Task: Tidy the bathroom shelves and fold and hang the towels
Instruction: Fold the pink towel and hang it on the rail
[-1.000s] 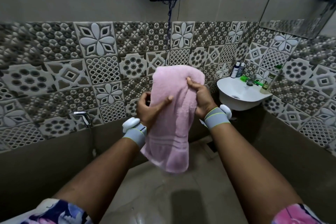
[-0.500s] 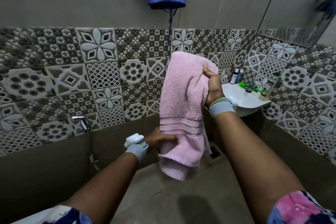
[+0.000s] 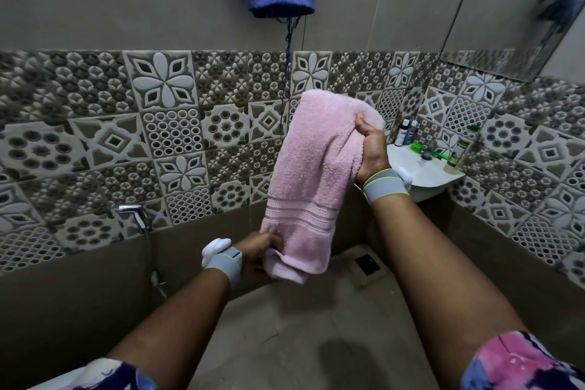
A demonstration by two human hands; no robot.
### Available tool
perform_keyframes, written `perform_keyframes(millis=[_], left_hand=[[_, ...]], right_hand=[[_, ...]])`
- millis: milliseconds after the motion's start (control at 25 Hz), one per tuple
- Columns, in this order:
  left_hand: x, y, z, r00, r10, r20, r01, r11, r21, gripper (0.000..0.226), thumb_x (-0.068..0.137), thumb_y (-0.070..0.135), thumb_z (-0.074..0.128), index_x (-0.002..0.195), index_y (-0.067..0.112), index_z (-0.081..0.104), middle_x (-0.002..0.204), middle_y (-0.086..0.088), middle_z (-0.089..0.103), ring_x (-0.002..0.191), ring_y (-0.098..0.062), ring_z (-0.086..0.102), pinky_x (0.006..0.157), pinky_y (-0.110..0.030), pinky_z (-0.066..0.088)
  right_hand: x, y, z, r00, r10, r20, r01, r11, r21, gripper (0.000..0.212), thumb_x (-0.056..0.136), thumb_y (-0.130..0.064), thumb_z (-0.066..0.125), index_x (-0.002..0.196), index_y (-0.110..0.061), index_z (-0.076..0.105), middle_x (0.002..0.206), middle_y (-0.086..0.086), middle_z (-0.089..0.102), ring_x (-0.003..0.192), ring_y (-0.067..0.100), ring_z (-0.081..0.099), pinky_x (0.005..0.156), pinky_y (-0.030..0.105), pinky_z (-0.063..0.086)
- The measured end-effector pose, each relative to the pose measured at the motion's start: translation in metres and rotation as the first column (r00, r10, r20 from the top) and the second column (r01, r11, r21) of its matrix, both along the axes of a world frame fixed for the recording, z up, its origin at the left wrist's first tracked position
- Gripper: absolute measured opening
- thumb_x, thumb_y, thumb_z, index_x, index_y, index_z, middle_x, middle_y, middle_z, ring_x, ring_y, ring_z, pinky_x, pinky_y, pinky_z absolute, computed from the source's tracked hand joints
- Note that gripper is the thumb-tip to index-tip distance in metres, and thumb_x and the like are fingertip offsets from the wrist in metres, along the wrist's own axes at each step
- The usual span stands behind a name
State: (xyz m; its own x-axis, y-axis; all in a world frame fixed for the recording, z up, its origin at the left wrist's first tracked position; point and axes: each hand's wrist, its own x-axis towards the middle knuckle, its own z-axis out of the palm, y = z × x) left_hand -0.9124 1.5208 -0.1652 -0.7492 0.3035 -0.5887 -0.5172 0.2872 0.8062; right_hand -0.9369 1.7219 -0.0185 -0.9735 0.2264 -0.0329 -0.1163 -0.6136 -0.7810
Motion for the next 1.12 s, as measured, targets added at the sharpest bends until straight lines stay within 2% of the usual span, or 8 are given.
perform_keyframes(millis=[240, 360, 520, 640, 760, 960, 1040, 1120], left_hand=[[-0.027, -0.025, -0.017, 0.982, 0.103, 0.155, -0.13, 0.975, 0.178, 0.027, 0.046, 0.001, 0.059, 0.068, 0.011, 0.048, 0.072, -0.012, 0.047, 0.064, -0.028, 0.051, 0.06, -0.029, 0.047], [-0.027, -0.035, -0.023, 0.959, 0.171, 0.224, -0.251, 0.88, 0.404, 0.032, 0.051, 0.0, 0.051, 0.081, 0.011, 0.051, 0.09, -0.014, 0.053, 0.083, -0.032, 0.054, 0.079, -0.037, 0.049], [-0.022, -0.034, -0.02, 0.908, 0.344, 0.239, -0.418, 0.778, 0.469, 0.042, 0.058, 0.014, 0.048, 0.097, 0.005, 0.062, 0.095, -0.016, 0.06, 0.09, -0.032, 0.054, 0.086, -0.037, 0.045], [-0.022, -0.02, -0.009, 0.886, 0.465, 0.006, -0.447, 0.847, 0.287, 0.021, 0.069, 0.022, 0.052, 0.076, 0.006, 0.063, 0.076, -0.013, 0.055, 0.072, -0.024, 0.052, 0.066, -0.032, 0.04], [-0.026, -0.013, -0.01, 0.863, 0.431, -0.263, -0.458, 0.888, -0.049, 0.035, 0.091, 0.022, 0.054, 0.101, -0.009, 0.067, 0.086, -0.014, 0.059, 0.088, -0.035, 0.063, 0.077, -0.039, 0.05], [-0.028, -0.016, -0.015, 0.924, 0.38, 0.049, -0.382, 0.906, 0.185, 0.019, 0.091, 0.015, 0.048, 0.092, 0.005, 0.065, 0.075, -0.016, 0.062, 0.065, -0.028, 0.06, 0.058, -0.035, 0.05], [-0.031, -0.019, -0.02, 0.977, 0.114, -0.18, -0.135, 0.985, -0.111, 0.022, 0.092, 0.012, 0.05, 0.106, 0.003, 0.064, 0.094, -0.017, 0.066, 0.086, -0.032, 0.064, 0.069, -0.039, 0.051], [-0.032, -0.02, -0.024, 0.879, -0.114, -0.464, -0.144, 0.862, -0.485, 0.041, 0.084, 0.012, 0.066, 0.12, -0.003, 0.055, 0.117, -0.02, 0.06, 0.113, -0.035, 0.056, 0.09, -0.038, 0.045]], right_hand=[[0.003, -0.008, 0.006, 0.999, -0.025, -0.038, 0.025, 1.0, 0.018, 0.031, 0.099, -0.03, 0.041, 0.092, -0.01, 0.064, 0.074, 0.008, 0.073, 0.069, 0.024, 0.07, 0.075, 0.034, 0.053], [0.002, -0.006, 0.011, 0.998, -0.044, -0.049, 0.045, 0.999, 0.01, 0.031, 0.098, -0.032, 0.042, 0.096, -0.009, 0.064, 0.077, 0.008, 0.073, 0.072, 0.024, 0.069, 0.075, 0.032, 0.054], [0.002, -0.005, 0.02, 0.994, -0.061, -0.093, 0.062, 0.998, 0.004, 0.029, 0.099, -0.03, 0.042, 0.096, -0.01, 0.063, 0.075, 0.006, 0.073, 0.069, 0.022, 0.07, 0.068, 0.029, 0.056], [-0.001, -0.01, 0.022, 0.992, -0.067, -0.108, 0.067, 0.998, -0.001, 0.028, 0.099, -0.027, 0.043, 0.093, -0.01, 0.064, 0.075, 0.006, 0.073, 0.07, 0.022, 0.07, 0.074, 0.032, 0.055], [-0.001, -0.015, 0.023, 0.991, -0.056, -0.121, 0.055, 0.998, -0.011, 0.03, 0.099, -0.027, 0.042, 0.092, -0.009, 0.065, 0.077, 0.007, 0.073, 0.073, 0.024, 0.07, 0.079, 0.035, 0.053], [-0.003, -0.007, 0.023, 0.992, -0.073, -0.104, 0.072, 0.997, -0.013, 0.028, 0.098, -0.029, 0.043, 0.106, -0.01, 0.062, 0.092, 0.01, 0.07, 0.083, 0.027, 0.067, 0.079, 0.034, 0.054], [-0.003, -0.004, 0.022, 0.992, -0.075, -0.103, 0.074, 0.997, -0.017, 0.028, 0.098, -0.029, 0.043, 0.106, -0.01, 0.061, 0.093, 0.011, 0.069, 0.085, 0.028, 0.066, 0.079, 0.035, 0.054], [-0.001, -0.004, 0.022, 0.993, -0.045, -0.11, 0.045, 0.999, -0.003, 0.028, 0.098, -0.029, 0.043, 0.101, -0.009, 0.063, 0.086, 0.01, 0.072, 0.081, 0.026, 0.068, 0.077, 0.034, 0.054]])
